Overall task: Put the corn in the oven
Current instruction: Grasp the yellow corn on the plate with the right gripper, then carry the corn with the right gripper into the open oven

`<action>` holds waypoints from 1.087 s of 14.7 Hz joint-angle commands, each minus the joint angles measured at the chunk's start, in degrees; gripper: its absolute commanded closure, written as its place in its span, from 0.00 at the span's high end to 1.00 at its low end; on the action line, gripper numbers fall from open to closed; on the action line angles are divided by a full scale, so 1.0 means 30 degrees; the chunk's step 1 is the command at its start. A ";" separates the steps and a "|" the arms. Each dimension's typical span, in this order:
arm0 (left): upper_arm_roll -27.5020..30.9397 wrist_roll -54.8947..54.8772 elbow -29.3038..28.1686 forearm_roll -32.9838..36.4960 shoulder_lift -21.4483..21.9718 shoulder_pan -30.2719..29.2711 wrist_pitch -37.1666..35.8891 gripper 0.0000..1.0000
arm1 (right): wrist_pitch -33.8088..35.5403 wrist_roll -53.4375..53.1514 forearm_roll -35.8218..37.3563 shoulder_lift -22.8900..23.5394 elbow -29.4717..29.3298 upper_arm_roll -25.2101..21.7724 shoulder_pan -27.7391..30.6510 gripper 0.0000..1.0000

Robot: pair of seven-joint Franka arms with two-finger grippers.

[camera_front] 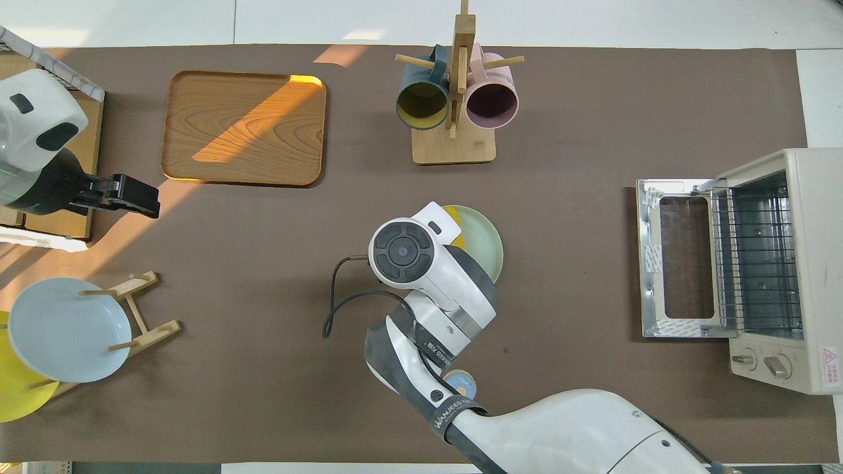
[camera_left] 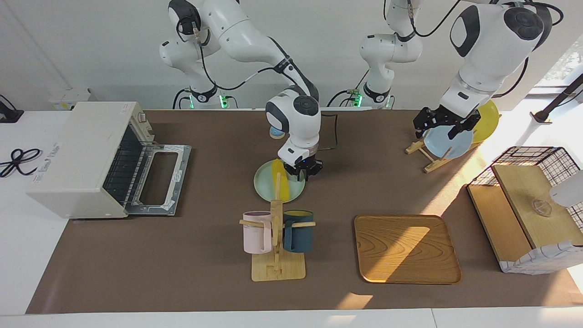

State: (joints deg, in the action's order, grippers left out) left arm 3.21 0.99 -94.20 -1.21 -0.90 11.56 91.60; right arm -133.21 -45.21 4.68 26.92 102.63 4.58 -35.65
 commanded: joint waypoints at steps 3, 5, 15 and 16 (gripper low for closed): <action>0.0513 -0.0038 0.0053 0.0376 0.0357 0.0920 -0.0066 1.00 | 0.1444 0.0708 0.0489 -0.0446 -0.0570 -0.0003 0.0367 0.00; 0.0513 -0.0038 -0.0065 0.0376 0.0416 0.0923 -0.0094 1.00 | 0.4979 0.1821 0.1567 -0.0126 -0.3054 -0.0033 0.0573 0.00; -0.0832 -0.0184 -0.0182 0.0376 0.0914 -0.1068 -0.0212 1.00 | 1.0009 0.6771 0.2189 -0.5566 0.0701 -0.0062 0.6484 0.00; -0.0863 -0.0243 -0.0211 0.0376 0.0914 -0.1157 -0.0154 1.00 | 1.0154 0.7532 0.2189 -0.6182 0.1465 -0.0062 0.7333 0.00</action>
State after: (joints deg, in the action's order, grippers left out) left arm 2.15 0.99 -94.05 -1.20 0.91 9.68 91.37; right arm -102.13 -26.24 10.51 15.17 98.20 3.65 -17.79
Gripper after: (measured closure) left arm 0.000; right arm 0.978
